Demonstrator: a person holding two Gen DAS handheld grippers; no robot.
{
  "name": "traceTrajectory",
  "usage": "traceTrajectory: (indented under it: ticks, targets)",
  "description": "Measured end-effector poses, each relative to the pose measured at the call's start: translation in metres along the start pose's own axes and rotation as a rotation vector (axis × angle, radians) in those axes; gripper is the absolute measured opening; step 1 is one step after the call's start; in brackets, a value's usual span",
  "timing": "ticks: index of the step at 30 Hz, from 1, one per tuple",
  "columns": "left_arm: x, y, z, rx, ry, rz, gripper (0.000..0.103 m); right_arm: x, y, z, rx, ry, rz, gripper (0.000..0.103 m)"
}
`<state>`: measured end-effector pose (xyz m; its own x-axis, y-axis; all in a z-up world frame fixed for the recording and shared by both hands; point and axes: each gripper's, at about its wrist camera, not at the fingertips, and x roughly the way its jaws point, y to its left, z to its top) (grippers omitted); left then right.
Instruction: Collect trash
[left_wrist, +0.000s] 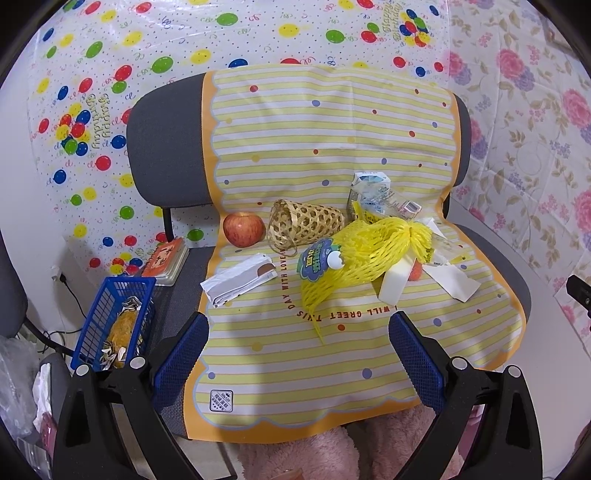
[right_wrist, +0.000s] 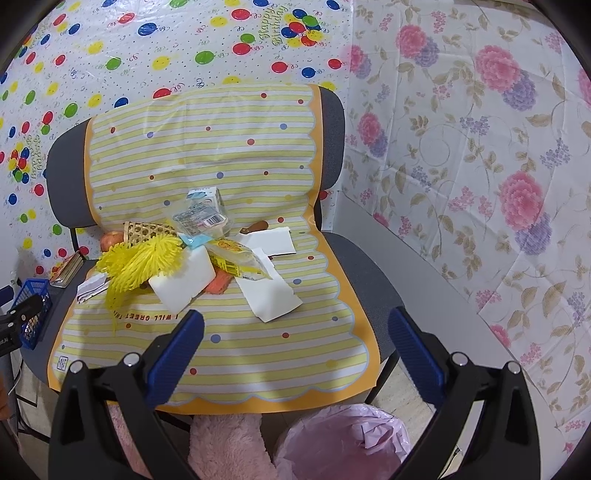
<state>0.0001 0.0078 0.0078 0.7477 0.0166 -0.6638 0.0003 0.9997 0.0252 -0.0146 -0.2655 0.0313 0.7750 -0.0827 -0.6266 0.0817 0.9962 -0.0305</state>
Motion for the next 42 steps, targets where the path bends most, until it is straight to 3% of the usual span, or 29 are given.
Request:
traceTrajectory:
  ticks: [42]
  targets:
    - [0.007, 0.007, -0.003, -0.017, 0.017, 0.003, 0.097, 0.009, 0.003, 0.001, 0.003, 0.019, 0.000, 0.097]
